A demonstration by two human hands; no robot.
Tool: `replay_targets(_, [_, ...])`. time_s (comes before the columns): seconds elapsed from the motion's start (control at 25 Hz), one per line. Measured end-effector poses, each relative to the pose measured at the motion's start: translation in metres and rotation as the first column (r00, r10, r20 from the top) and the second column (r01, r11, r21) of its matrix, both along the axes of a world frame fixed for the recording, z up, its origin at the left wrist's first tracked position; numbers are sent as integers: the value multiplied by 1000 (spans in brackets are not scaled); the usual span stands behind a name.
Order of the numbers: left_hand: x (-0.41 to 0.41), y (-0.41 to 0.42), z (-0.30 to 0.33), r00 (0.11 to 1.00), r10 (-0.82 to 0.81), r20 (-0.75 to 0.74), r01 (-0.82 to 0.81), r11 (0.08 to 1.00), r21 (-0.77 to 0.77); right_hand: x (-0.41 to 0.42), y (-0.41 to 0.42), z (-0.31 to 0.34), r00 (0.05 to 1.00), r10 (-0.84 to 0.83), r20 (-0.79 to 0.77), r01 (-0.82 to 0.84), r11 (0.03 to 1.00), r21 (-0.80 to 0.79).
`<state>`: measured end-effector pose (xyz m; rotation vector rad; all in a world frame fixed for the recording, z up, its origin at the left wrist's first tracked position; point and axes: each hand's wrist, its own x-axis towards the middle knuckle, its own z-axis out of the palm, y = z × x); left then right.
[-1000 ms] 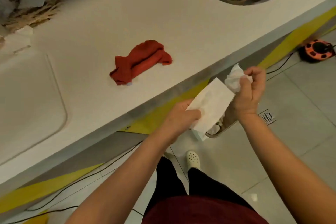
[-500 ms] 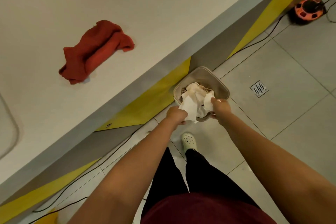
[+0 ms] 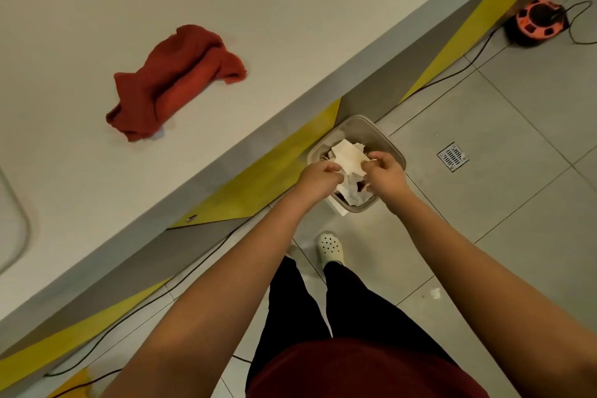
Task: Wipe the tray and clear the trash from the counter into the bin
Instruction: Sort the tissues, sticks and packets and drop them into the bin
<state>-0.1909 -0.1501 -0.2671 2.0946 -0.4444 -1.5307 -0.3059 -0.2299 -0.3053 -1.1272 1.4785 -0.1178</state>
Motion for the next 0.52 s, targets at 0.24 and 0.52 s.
replay_targets(0.24, [8,-2,92,999,-15,-45,-1,944,-330,15,-12,100,888,-50,458,248,890,-384])
replay_targets(0.52, [85,33,205,996,92,-4,-80,840,-536,104,-11,211,847,50,529,238,854,-462])
